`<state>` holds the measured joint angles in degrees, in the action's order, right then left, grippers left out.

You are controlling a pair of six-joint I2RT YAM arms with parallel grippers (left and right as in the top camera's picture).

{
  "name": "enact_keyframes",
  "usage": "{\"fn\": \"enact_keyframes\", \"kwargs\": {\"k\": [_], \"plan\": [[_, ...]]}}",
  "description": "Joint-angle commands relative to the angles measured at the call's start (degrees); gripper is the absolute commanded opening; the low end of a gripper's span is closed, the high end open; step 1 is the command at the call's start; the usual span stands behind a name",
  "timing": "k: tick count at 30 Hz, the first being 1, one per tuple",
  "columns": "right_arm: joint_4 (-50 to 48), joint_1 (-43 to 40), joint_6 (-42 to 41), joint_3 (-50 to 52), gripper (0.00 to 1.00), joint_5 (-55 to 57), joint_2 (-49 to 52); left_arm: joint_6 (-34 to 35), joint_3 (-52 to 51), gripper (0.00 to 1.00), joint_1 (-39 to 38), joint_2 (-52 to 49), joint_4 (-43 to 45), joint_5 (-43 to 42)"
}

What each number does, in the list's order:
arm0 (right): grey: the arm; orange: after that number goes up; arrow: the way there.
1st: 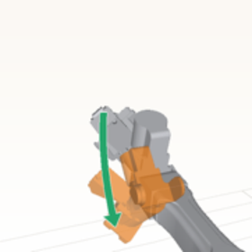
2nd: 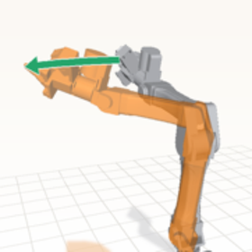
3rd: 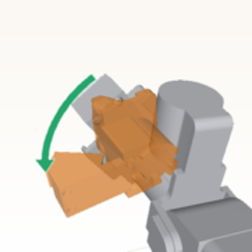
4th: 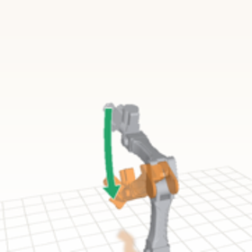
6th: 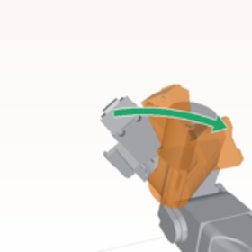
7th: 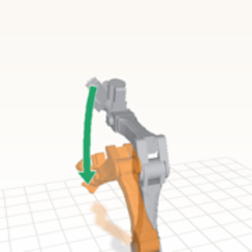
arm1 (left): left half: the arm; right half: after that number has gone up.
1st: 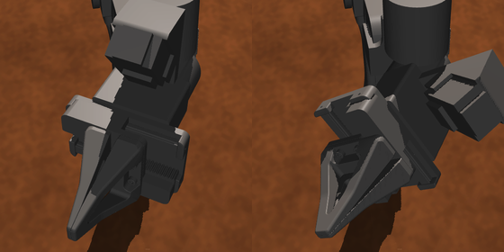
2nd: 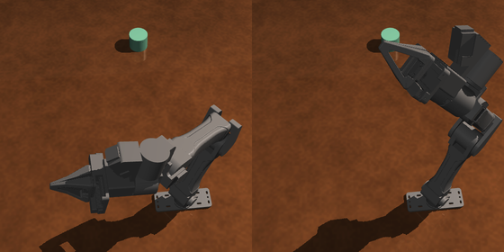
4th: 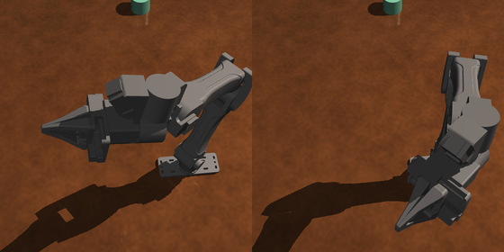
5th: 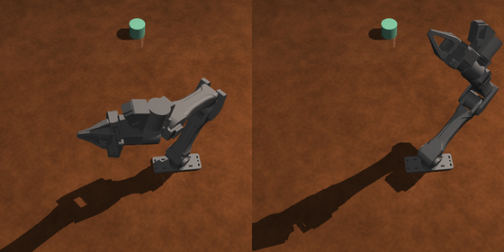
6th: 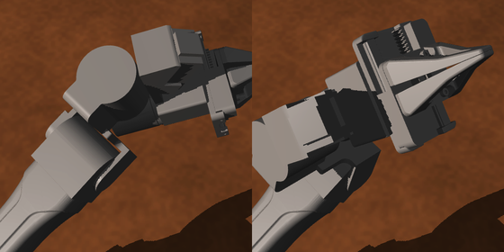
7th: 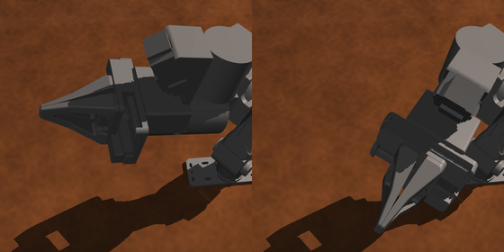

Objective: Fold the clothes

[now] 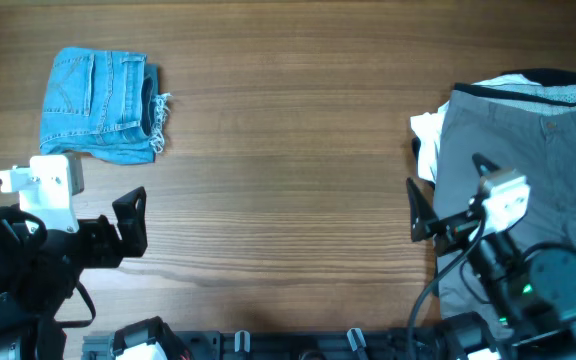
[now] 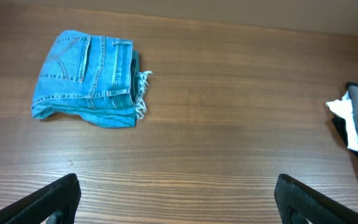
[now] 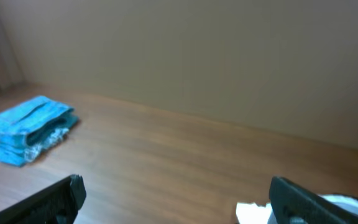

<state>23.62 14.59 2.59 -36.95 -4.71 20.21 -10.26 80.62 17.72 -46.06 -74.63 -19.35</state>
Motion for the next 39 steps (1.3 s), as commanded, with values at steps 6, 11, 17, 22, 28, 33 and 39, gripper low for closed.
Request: {"fn": "enact_keyframes", "kwargs": {"k": [6,11,17,22,28,33,39], "plan": [[-11.72,-2.45,1.29,25.81,1.0,-8.33,-20.13,-0.92,-0.02,1.0,-0.24,0.15,0.2,0.17],[-27.06,-2.45,1.33,36.83,1.0,-11.28,-20.02,-0.92,-0.02,1.0,-0.24,0.15,0.2,0.17],[-25.03,-2.45,1.53,36.65,1.0,-11.47,-20.0,-0.92,-0.02,1.0,-0.24,0.15,0.2,0.17],[-25.0,-2.45,1.55,36.65,1.0,-11.47,-19.93,-0.92,-0.02,1.0,-0.24,0.15,0.2,0.17],[-25.03,-2.45,1.53,36.65,1.0,-11.5,-19.93,-0.92,-0.02,1.0,-0.24,0.15,0.2,0.17],[-25.0,-2.45,1.53,36.65,1.0,-11.5,-19.93,-0.92,-0.04,1.0,-0.42,0.17,0.22,0.15],[-25.0,-2.45,1.53,36.65,1.0,-11.47,-19.93,-3.04,-1.22,1.0,-11.15,2.49,2.6,2.54]]}}
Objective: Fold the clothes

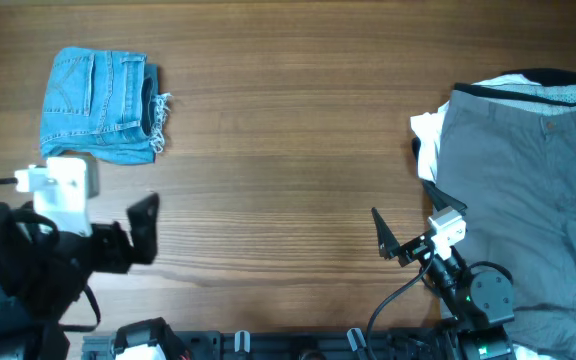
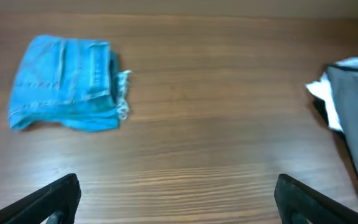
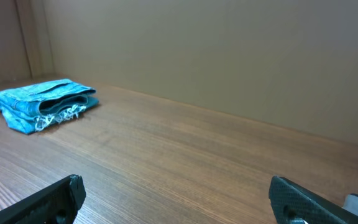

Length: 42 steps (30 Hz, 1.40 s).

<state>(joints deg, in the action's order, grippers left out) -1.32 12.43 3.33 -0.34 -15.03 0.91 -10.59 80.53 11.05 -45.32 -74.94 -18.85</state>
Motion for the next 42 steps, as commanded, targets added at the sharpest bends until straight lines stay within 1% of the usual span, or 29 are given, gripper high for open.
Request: {"fn": "enact_keyframes", "kwargs": {"k": [1,3,4,6,7,9,11,12,15,16,22,23,29,32,42], "plan": [[-0.09,-0.28,0.81,0.04,1.0,-1.16,-0.63,-2.71,-2.71,1.0,-5.7,2.69,5.75,2.03],[-0.07,-0.28,0.79,0.04,1.0,-1.18,-0.63,-2.64,-9.79,1.0,-8.35,6.58,16.68,2.01],[-0.07,-0.28,0.81,0.04,1.0,-1.16,-0.63,-2.47,-17.79,1.0,-9.99,10.84,27.54,2.01],[-0.07,-0.28,0.79,0.04,1.0,-1.18,-0.63,-2.21,-27.3,1.0,-11.34,16.31,37.62,2.01],[-0.07,-0.28,0.79,0.04,1.0,-1.16,-0.63,-2.01,-31.56,1.0,-11.76,19.02,41.22,1.99],[-0.07,-0.28,0.81,0.04,1.0,-1.16,-0.63,0.22,-40.83,1.0,-12.07,25.81,46.51,2.01],[-0.09,-0.28,0.81,0.04,1.0,-1.16,-0.63,0.52,-48.22,1.0,-11.85,32.06,48.61,2.01],[-0.07,-0.28,0.81,0.04,1.0,-1.16,-0.63,0.5,-53.83,1.0,-11.43,37.0,50.45,2.01],[-0.07,-0.28,0.81,0.04,1.0,-1.16,-0.63,0.5,-62.07,1.0,-10.78,43.67,55.41,2.03],[-0.07,-0.28,0.81,0.04,1.0,-1.16,-0.63,0.48,-64.61,1.0,-10.78,45.27,57.68,2.03],[-0.09,-0.28,0.81,0.04,1.0,-1.16,-0.63,0.5,-78.77,1.0,-10.84,45.16,78.27,1.97],[-0.07,-0.28,0.81,0.04,1.0,-1.18,-0.63,0.48,-80.37,1.0,-10.86,45.16,79.97,1.97],[-0.07,-0.28,0.81,0.04,1.0,-1.18,-0.63,0.5,-80.19,1.0,-10.88,45.16,73.68,1.99],[-0.09,-0.28,0.79,0.04,1.0,-1.16,-0.63,0.5,-80.19,1.0,-10.88,45.16,72.04,1.99],[-0.07,-0.28,0.79,0.04,1.0,-1.18,-0.63,0.5,-80.19,1.0,-10.88,44.94,72.13,1.99]]}}
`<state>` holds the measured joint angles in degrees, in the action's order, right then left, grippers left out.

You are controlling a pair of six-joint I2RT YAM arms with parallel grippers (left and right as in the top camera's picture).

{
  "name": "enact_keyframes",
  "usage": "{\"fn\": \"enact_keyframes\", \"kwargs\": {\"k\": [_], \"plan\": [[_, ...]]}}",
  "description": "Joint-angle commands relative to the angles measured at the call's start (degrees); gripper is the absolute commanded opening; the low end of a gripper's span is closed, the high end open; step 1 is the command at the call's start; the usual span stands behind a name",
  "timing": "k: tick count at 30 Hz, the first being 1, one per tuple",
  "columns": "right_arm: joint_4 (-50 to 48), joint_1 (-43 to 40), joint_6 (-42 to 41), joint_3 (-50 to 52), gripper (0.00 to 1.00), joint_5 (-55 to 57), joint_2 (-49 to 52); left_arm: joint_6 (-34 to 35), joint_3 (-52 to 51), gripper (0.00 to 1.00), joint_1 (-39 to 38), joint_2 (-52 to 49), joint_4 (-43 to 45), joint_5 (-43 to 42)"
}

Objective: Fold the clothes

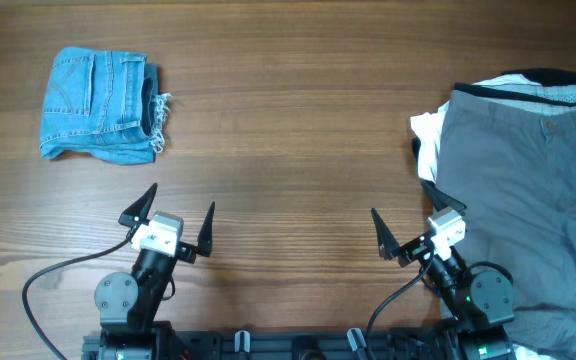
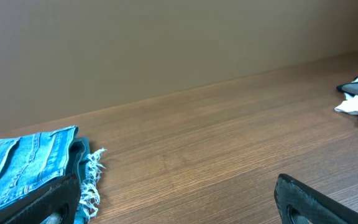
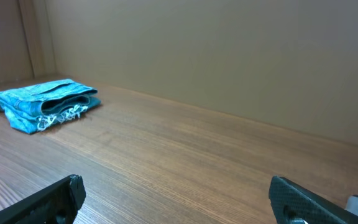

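Observation:
Folded blue denim shorts (image 1: pixel 98 105) lie at the table's far left; the wrist views show them low across the wood (image 2: pixel 23 162) (image 3: pixel 42 102). A grey garment (image 1: pixel 528 180) is spread flat at the right, over a white piece (image 1: pixel 426 135) and a dark one. My left gripper (image 1: pixel 173 213) sits low near the front edge, open and holding nothing (image 2: pixel 176 205). My right gripper (image 1: pixel 405 217) sits low at the front right beside the grey garment's edge, also open and holding nothing (image 3: pixel 176 199).
Bare wooden table (image 1: pixel 288 150) stretches between the denim shorts and the grey pile. A plain wall rises behind the table in both wrist views. The arm bases and a cable (image 1: pixel 58 270) occupy the front edge.
My left arm was raised at the table's left edge and is now low at the front, pointing toward the back of the table. The right arm and clothes have not moved.
First both arms stood raised and open, the left below the folded denim, the right over the grey garment's left edge. Then the right arm was low at the front while the left stayed raised. Now both sit low at the front, open.

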<state>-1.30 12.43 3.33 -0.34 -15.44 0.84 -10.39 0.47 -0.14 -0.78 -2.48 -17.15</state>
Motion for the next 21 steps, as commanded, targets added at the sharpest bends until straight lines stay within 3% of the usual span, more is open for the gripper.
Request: {"fn": "enact_keyframes", "kwargs": {"k": [1,21], "plan": [[-0.11,-0.28,0.76,0.04,0.99,-0.74,-0.57,0.31,-0.13,1.0,0.31,0.39,-0.33,0.31],[-0.09,-0.28,0.81,0.04,1.0,-0.76,-0.57,0.31,-0.13,1.0,0.31,0.39,-0.33,0.28]]}}
